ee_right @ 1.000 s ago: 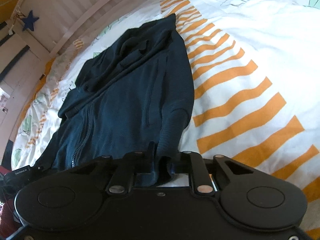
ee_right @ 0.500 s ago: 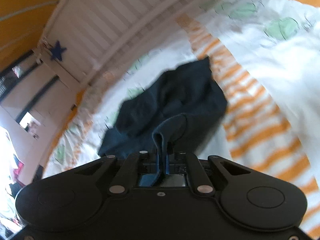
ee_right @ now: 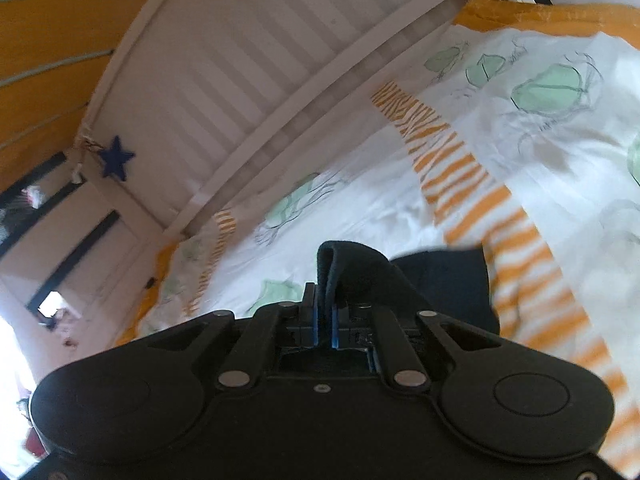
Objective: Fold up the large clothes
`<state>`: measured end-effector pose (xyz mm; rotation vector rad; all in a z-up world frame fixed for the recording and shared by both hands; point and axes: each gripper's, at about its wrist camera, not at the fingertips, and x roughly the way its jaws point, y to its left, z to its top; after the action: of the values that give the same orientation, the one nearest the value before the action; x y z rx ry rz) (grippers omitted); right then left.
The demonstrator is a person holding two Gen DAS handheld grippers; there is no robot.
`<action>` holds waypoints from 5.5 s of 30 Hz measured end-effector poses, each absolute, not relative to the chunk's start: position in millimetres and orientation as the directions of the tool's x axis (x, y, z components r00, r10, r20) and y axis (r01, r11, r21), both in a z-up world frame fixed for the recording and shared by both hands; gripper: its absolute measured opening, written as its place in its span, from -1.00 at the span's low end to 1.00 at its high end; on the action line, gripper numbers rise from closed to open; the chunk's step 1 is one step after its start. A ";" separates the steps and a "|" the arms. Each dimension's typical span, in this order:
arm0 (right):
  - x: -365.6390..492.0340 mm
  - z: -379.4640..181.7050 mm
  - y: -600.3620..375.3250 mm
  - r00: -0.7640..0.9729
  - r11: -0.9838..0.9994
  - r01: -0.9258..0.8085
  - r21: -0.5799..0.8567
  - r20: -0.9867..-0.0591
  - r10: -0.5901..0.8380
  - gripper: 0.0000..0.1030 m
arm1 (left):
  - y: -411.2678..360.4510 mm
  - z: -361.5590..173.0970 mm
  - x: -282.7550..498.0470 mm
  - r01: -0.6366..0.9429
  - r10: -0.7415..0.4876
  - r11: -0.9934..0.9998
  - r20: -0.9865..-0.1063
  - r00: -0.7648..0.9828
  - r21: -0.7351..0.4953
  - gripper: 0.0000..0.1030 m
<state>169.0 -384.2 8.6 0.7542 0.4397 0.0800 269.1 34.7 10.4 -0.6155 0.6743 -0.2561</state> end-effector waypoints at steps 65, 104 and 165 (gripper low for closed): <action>167.7 -49.2 -356.8 0.792 0.953 0.098 0.287 -0.602 0.100 0.98 | 62.9 -48.4 224.0 0.127 -0.348 0.932 -0.736 0.581 -0.340 0.94; 207.3 -99.3 -391.6 0.758 0.775 0.013 0.632 -0.511 0.404 -0.02 | 42.7 -76.6 293.8 0.123 -0.566 0.798 -0.662 0.492 -0.590 -0.49; 83.5 -85.9 -370.8 0.715 0.916 0.079 0.394 -0.662 0.224 1.00 | 45.3 -69.8 126.9 0.198 -0.429 0.900 -0.713 0.555 -0.388 0.87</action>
<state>83.5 -370.8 -85.9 0.4164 0.7752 0.0829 126.9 45.3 -69.8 -0.2771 0.9117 -0.3757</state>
